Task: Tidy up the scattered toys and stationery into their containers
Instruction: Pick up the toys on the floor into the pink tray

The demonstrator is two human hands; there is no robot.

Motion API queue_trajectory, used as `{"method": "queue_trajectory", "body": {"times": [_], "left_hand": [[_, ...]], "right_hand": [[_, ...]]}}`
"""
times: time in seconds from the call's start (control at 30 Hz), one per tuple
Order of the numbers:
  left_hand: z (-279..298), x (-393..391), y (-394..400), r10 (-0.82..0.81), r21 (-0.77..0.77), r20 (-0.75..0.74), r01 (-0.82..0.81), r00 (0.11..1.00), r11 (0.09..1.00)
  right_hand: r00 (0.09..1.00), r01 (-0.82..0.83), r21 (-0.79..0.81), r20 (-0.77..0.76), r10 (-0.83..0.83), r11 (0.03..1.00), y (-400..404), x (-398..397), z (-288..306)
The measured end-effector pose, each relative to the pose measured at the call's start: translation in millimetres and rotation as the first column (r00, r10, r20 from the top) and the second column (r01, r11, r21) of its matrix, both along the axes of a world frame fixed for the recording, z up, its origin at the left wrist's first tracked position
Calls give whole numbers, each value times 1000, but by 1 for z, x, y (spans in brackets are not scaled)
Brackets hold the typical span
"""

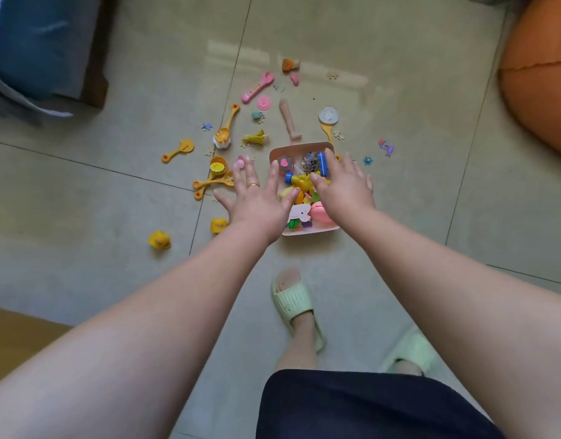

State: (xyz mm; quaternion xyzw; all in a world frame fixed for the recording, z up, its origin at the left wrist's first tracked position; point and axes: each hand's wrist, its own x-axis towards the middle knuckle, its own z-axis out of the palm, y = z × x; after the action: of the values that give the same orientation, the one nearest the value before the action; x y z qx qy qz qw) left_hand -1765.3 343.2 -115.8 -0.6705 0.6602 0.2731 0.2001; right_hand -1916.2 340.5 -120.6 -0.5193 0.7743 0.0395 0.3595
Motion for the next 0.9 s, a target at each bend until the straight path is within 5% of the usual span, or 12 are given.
{"method": "queue_trajectory", "body": {"times": [0.23, 0.4, 0.63, 0.73, 0.9], "left_hand": [[-68, -79, -13, 67, 77, -112, -58, 991, 995], [-140, -161, -16, 188, -18, -283, -201, 940, 979], [-231, -295, -28, 511, -26, -446, -582, 735, 813], [-278, -321, -48, 534, -19, -490, -620, 689, 784], [-337, -325, -79, 463, -109, -405, -544, 789, 832]], "right_hand": [[997, -74, 48, 0, 74, 996, -29, -76, -76], [979, -202, 51, 39, 200, 978, -45, -146, -137], [960, -281, 7, 1, 281, 960, -52, -265, -216], [969, -241, -58, 43, 244, 969, -65, -284, -264], [994, 27, -264, 112, 3, 964, -93, -287, -337]]}}
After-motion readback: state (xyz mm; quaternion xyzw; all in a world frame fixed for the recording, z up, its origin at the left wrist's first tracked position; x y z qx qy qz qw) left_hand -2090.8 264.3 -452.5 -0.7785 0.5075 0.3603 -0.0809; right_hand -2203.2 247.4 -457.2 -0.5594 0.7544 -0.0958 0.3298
